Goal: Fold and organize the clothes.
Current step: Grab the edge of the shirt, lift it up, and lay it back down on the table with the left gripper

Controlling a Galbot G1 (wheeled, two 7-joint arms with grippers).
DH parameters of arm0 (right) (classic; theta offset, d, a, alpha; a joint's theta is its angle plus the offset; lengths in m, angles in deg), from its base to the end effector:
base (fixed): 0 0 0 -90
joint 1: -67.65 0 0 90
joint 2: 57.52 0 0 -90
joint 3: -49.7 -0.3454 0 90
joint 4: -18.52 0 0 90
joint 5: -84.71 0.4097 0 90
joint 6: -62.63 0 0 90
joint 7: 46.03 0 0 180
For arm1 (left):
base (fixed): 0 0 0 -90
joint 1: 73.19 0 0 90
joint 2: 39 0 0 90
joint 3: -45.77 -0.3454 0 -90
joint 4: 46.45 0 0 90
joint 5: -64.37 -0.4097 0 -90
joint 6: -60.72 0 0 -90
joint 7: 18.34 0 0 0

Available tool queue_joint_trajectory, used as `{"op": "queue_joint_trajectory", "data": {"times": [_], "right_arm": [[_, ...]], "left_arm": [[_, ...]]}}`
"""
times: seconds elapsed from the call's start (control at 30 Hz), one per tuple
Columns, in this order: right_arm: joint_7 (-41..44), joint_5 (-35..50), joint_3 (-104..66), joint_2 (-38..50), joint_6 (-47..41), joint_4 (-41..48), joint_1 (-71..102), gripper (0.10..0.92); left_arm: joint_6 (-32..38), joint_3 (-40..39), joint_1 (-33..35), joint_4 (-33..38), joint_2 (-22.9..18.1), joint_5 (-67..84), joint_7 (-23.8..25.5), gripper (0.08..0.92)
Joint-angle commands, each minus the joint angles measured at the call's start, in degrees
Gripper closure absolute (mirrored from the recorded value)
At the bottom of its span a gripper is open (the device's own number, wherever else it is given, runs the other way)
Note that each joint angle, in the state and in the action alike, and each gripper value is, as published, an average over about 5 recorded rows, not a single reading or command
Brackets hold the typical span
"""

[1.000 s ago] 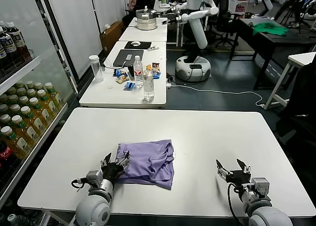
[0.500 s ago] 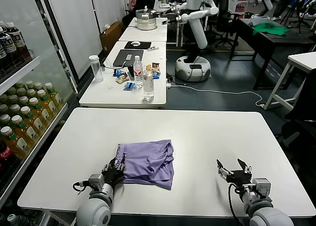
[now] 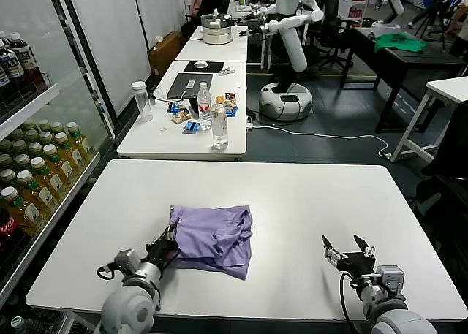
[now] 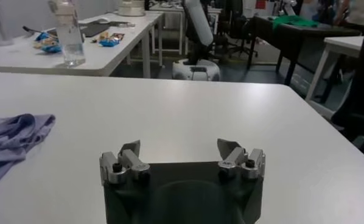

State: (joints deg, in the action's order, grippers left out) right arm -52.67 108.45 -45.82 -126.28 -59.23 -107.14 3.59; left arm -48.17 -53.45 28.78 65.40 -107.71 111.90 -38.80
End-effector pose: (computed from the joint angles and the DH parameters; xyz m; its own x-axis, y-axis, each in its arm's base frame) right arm 0.2596 -0.0684 -0.2238 -0.9220 -0.0319 0.3858 -0.0391 0.9992 -0.0110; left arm 0.3253 0.0133 -0.2753 -0.9324 0.1011 0.3471 -0.0431 0.9221 -0.3845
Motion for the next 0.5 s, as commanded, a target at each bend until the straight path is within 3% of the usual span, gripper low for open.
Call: {"op": "queue_joint_trajectory", "data": {"times": [0.03, 0.33, 0.5], "right_arm": [[0.0, 0.1, -0.2, 0.0, 0.0, -0.1, 0.0, 0.203], [0.2, 0.3, 0.3, -0.3, 0.4, 0.6, -1.0, 0.203], [0.3, 0.2, 0.9, -0.7, 0.6, 0.8, -1.3, 0.203]], "left_arm": [[0.7, 15.1, -0.4, 2.5, 3.1, 22.2, 0.1, 0.884], [-4.4, 34.8, -0.8, 3.7, 16.0, 43.5, -0.4, 0.884], [-5.6, 36.3, -3.3, 7.3, 19.2, 47.7, -1.4, 0.884]]}}
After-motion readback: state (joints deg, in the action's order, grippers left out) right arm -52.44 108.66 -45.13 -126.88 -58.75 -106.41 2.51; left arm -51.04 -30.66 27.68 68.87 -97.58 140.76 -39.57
